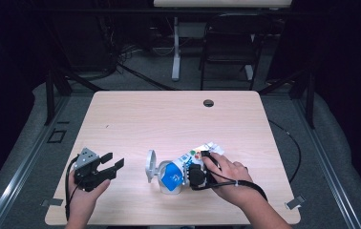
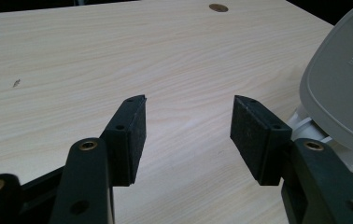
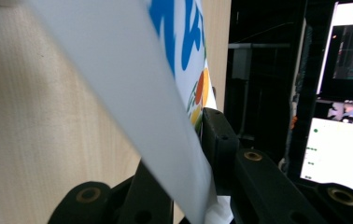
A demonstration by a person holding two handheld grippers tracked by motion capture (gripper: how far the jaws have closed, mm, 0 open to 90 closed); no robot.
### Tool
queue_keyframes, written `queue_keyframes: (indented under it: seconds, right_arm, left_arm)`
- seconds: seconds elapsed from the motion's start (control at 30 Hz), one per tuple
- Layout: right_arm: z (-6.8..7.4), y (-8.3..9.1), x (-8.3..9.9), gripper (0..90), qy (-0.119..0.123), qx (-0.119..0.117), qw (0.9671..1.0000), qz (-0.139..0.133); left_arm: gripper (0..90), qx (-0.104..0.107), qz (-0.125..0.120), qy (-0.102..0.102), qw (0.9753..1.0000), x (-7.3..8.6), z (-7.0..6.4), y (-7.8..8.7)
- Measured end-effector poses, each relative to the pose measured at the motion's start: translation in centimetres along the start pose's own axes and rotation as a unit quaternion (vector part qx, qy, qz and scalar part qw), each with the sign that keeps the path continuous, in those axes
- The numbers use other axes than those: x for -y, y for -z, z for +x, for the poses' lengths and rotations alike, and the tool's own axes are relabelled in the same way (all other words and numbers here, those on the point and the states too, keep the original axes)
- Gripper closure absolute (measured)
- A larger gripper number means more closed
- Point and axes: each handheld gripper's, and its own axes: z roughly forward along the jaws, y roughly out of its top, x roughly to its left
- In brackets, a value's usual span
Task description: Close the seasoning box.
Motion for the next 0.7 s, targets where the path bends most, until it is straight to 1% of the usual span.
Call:
queue_keyframes:
  seconds: [0.03,0.07,0.1,0.2,0.27,0.33,0.37,0.47,0.5,0.53,0.7]
  right_arm:
    - [0.0,0.0,0.1,81.9,-0.011,-0.007,0.9999,-0.003]
    - [0.0,-0.2,0.2,82.0,-0.020,-0.012,0.9996,-0.014]
    - [0.1,-0.2,0.3,82.1,-0.027,-0.017,0.9994,-0.016]
    - [0.2,-0.4,0.5,82.4,-0.049,-0.034,0.9981,-0.017]
    - [0.3,-0.4,0.7,82.6,-0.065,-0.045,0.9967,-0.018]
    - [0.4,-0.4,0.8,82.8,-0.078,-0.056,0.9951,-0.022]
    - [0.5,-0.3,0.8,82.8,-0.080,-0.059,0.9949,-0.020]
    - [0.8,-0.5,1.0,83.0,-0.104,-0.076,0.9912,-0.031]
    - [0.8,-0.5,1.0,83.1,-0.109,-0.079,0.9905,-0.029]
    - [0.9,-0.6,1.1,83.1,-0.119,-0.083,0.9888,-0.034]
    - [1.2,-0.7,1.5,83.5,-0.152,-0.093,0.9830,-0.045]
  left_arm:
    - [45.9,0.000,-0.001,0.000,1.0000,0.0,0.0,0.0]
    - [45.9,0.000,-0.001,0.000,1.0000,0.0,0.1,0.0]
    - [45.9,-0.001,0.000,0.000,1.0000,0.0,0.1,0.1]
    - [45.9,-0.001,-0.001,0.000,1.0000,0.0,0.1,0.1]
    - [45.9,-0.001,0.000,0.000,1.0000,0.0,0.1,0.1]
    - [45.8,-0.001,0.000,-0.001,1.0000,0.0,0.1,0.1]
    - [45.9,-0.001,0.000,0.000,1.0000,0.0,0.1,0.0]
    - [45.8,0.000,0.001,-0.001,1.0000,0.0,0.1,0.0]
    - [45.9,0.000,0.001,-0.001,1.0000,0.0,0.1,0.0]
    - [45.8,0.000,0.001,0.000,1.0000,0.0,0.0,0.0]
    - [45.8,0.001,-0.001,0.001,1.0000,0.0,0.0,0.0]
